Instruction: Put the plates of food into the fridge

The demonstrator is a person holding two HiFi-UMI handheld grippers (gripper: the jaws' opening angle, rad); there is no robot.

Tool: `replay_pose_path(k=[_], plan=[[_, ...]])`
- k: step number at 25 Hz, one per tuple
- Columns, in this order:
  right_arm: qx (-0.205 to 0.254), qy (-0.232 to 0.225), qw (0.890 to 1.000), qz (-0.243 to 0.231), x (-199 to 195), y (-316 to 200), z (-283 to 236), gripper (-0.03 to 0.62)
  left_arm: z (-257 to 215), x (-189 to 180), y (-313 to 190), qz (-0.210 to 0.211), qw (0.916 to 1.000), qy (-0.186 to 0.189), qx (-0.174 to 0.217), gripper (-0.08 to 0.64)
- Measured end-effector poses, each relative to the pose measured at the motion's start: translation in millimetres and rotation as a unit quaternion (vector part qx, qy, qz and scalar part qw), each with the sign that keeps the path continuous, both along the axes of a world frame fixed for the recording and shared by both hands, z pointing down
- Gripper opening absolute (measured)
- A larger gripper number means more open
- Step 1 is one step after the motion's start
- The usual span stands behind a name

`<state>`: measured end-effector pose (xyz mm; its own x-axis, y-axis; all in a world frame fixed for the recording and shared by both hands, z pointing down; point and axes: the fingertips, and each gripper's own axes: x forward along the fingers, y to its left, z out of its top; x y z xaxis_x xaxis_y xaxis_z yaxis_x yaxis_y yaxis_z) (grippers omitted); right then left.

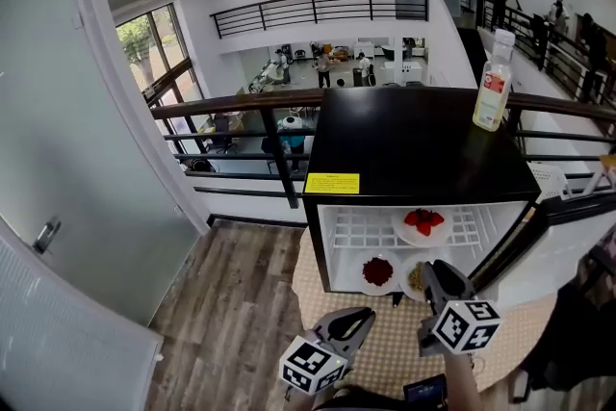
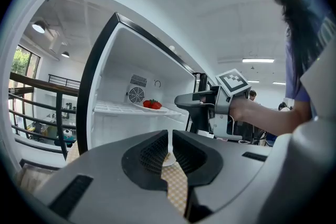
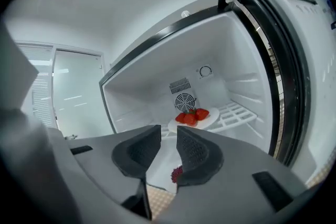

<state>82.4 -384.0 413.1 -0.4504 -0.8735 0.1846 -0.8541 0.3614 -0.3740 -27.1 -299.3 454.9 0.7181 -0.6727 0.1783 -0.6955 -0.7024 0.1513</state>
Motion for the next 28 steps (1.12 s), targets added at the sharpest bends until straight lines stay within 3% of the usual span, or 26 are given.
replay_pose_path(k=[10, 16, 20, 24, 28], plan=[[-0.032, -0.012, 0.999, -0.013, -27.1, 62.8, 34.4, 0.074, 11.2, -7.7, 30.2, 0.039, 0.9991, -0.003, -0.013, 0.035], [-0.06, -0.026, 0.998, 0.006, -39.3, 102.5, 56.2, 0.053, 19.9, -12.4, 56.4, 0.078, 0.9967, -0.003, -0.023, 0.035], [-0.086, -0.04, 0.995, 0.021, -42.2, 131.5, 82.6, 0.048, 41.5, -16.8, 85.1, 0.107, 0.9931, -0.002, -0.049, 0.035], [-0.102, -0.035, 0.993, 0.038, -46.6, 152.0, 89.9, 0.044, 61.7, -19.2, 97.1, 0.126, 0.9892, 0.006, -0.075, 0.035], [-0.119, -0.031, 0.991, 0.042, -48.6, 167.0, 103.6, 0.041, 63.2, -16.5, 102.2, 0.138, 0.9873, 0.016, -0.078, 0.035]])
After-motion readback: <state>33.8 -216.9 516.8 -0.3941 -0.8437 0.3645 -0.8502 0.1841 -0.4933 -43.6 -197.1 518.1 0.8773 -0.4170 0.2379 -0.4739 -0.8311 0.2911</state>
